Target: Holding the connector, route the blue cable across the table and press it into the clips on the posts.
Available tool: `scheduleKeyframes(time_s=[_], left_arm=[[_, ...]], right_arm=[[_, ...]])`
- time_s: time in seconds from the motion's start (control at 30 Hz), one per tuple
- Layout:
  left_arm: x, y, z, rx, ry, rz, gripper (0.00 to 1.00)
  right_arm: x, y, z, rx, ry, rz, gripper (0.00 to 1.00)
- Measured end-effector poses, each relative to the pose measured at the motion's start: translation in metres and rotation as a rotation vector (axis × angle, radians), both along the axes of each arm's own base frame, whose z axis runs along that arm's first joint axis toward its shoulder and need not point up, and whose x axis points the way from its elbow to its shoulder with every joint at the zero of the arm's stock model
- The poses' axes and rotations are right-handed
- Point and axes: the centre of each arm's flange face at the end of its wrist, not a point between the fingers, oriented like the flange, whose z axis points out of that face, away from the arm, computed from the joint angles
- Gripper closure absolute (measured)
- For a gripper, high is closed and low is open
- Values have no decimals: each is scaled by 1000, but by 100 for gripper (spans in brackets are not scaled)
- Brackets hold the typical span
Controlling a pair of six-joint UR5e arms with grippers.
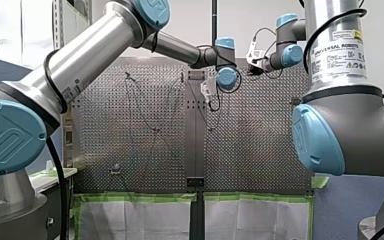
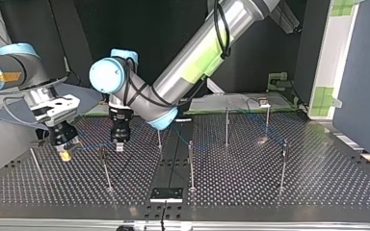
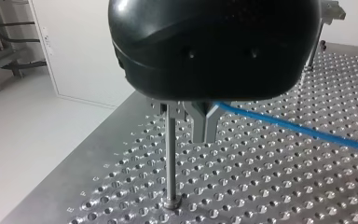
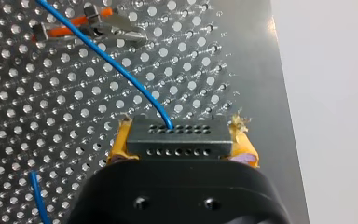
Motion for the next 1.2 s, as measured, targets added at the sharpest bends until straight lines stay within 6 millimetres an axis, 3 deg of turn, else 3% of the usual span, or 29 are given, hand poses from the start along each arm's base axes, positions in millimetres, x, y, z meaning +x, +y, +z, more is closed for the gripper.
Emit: scheduleKeyframes(time_s=[0.27, 0.67, 0.97, 1.03, 1.07, 1.13, 1.17, 1.2], left_arm=[[10, 6, 1, -5, -11, -7, 100], [50, 25, -11, -8, -35, -32, 100], [53, 28, -14, 5, -23, -44, 97], [52, 27, -15, 8, -19, -46, 80], [51, 26, -15, 10, -16, -48, 80], [49, 25, -16, 12, -11, -51, 60], [47, 24, -16, 13, -8, -53, 60], [46, 24, -17, 14, -6, -55, 48]], right_arm=[[1, -3, -3, -1, -1, 3, 100], [2, -11, -12, 6, -5, 7, 100], [-11, -28, -16, 7, -5, -12, 100], [-16, -31, -16, 6, -6, -17, 100], [-17, -32, -16, 6, -6, -19, 100], [-21, -33, -15, 5, -5, -24, 100], [-22, -34, -16, 4, -4, -26, 100], [-24, -35, -16, 4, -4, -28, 100]])
